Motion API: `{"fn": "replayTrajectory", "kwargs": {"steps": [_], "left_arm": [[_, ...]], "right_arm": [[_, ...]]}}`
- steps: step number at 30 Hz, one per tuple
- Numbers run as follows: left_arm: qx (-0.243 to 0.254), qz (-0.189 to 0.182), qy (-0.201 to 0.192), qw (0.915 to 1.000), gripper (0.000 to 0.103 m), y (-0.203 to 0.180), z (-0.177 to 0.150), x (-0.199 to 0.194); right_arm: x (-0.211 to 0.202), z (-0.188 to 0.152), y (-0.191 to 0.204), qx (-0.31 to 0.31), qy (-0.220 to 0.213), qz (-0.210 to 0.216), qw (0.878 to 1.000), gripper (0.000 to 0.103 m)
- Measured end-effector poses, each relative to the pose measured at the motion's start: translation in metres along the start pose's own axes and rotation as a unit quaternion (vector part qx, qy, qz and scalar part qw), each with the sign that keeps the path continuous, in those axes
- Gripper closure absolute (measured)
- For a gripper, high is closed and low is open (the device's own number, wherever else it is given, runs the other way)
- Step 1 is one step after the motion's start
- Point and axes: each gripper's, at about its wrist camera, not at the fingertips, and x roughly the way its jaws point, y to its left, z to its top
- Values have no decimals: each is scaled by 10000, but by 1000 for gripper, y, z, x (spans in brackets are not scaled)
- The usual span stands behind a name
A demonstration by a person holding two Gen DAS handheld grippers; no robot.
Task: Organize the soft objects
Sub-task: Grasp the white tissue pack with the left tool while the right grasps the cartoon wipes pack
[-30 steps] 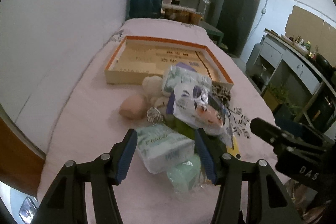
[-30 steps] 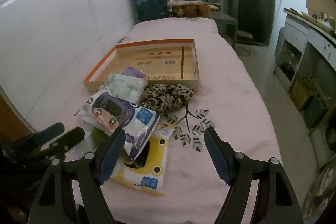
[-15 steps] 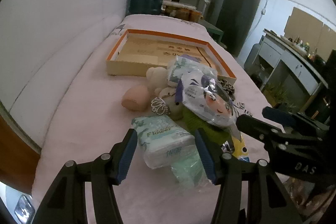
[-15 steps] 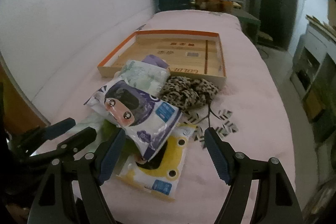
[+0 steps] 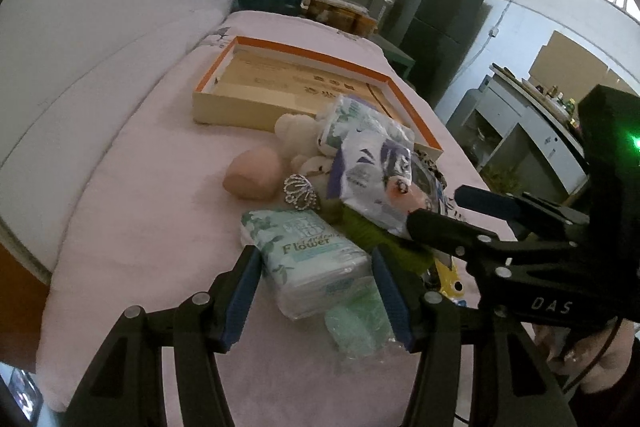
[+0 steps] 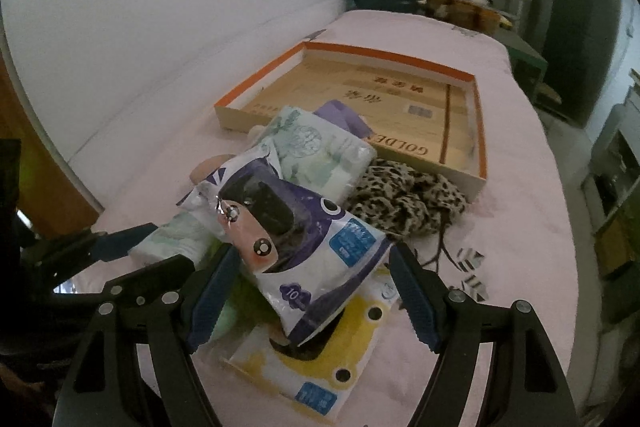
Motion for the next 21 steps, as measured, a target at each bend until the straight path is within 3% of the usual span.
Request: {"fn": "replayTrajectory", "kwargs": {"steps": [4, 8, 11, 13, 14, 21], "left_arm": [[-45, -173, 61, 9998, 45, 5, 2, 5], [17, -221, 36, 9997, 51, 4, 0, 5], [27, -225, -1, 9997, 54, 3, -1, 3], [37, -232, -36, 9997, 56, 2, -2, 2], [40, -238, -58, 9997, 57, 2, -2, 1], [79, -303, -221, 9993, 62, 0, -3, -10]], "right_arm": [[8, -1, -1, 0, 152, 195, 9997, 25], [9, -5, 2, 31, 195, 425, 9989, 46], [3, -6, 4, 73, 81, 431, 9990, 51], [-2, -7, 4, 105, 10, 476, 9988, 68], [-5, -7, 3, 131, -15, 506, 9986, 71], [-17, -8, 1, 225, -90, 552, 9982, 81]]}}
